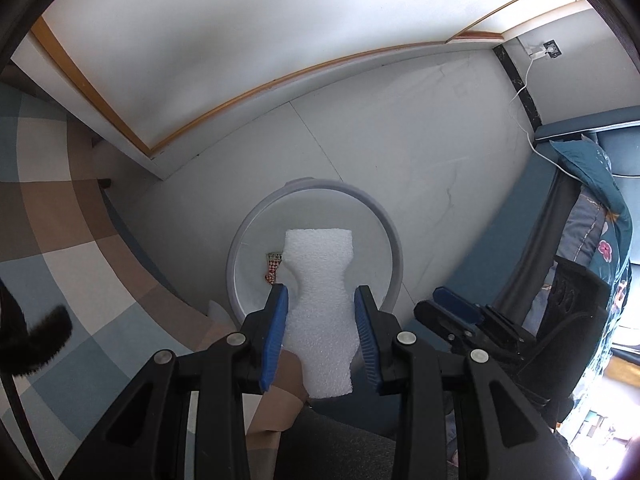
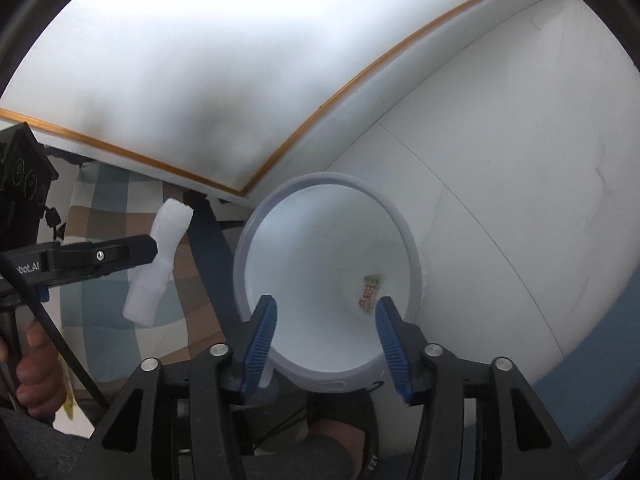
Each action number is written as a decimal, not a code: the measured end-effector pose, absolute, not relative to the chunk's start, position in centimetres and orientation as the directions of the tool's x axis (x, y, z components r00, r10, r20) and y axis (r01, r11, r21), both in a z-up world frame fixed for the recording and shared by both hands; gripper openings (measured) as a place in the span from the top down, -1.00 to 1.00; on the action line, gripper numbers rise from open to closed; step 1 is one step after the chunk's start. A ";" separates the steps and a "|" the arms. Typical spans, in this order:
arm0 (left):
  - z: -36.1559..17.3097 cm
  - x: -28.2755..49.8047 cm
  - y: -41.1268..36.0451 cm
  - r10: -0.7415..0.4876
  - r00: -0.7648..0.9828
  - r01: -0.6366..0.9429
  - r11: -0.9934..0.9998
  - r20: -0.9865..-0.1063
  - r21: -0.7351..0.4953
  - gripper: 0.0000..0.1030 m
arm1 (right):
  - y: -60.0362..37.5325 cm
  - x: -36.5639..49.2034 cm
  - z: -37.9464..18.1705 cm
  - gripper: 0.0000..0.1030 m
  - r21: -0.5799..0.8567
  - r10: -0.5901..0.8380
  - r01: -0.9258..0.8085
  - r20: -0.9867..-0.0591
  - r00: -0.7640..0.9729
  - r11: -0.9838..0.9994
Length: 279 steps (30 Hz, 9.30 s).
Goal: Collect trash
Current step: 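Open the right gripper over the bin, then open the left gripper, then move both empty grippers back over the table, then grasp the yellow plastic bag and clear bread bag with the right gripper, then grasp the brown LOVE packet with the left gripper while the right holds the bags, then lift the packet and bags in both grippers toward the trash bin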
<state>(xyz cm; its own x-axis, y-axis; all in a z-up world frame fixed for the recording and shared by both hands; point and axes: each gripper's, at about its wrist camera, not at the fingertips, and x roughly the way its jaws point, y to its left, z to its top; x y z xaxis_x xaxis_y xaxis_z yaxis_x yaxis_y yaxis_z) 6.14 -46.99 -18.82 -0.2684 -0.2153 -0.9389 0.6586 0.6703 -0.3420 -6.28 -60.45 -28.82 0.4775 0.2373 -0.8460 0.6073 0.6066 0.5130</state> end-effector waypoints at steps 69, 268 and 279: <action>3.8 5.5 -18.1 -0.335 0.616 0.288 0.938 -0.713 -0.193 -0.46 | -43.4 -1.9 4.1 -0.56 0.423 0.126 0.123 -0.514 0.848 0.898; -11.5 16.4 0.3 -0.129 0.186 0.246 0.966 -0.974 -0.081 0.07 | -28.9 7.9 -5.6 0.91 0.395 0.398 -0.154 -0.668 0.629 0.906; -4.7 13.4 -0.5 -0.199 0.372 0.219 0.968 -0.907 -0.122 0.07 | -29.8 6.6 -4.4 0.91 0.411 0.383 -0.129 -0.628 0.677 0.902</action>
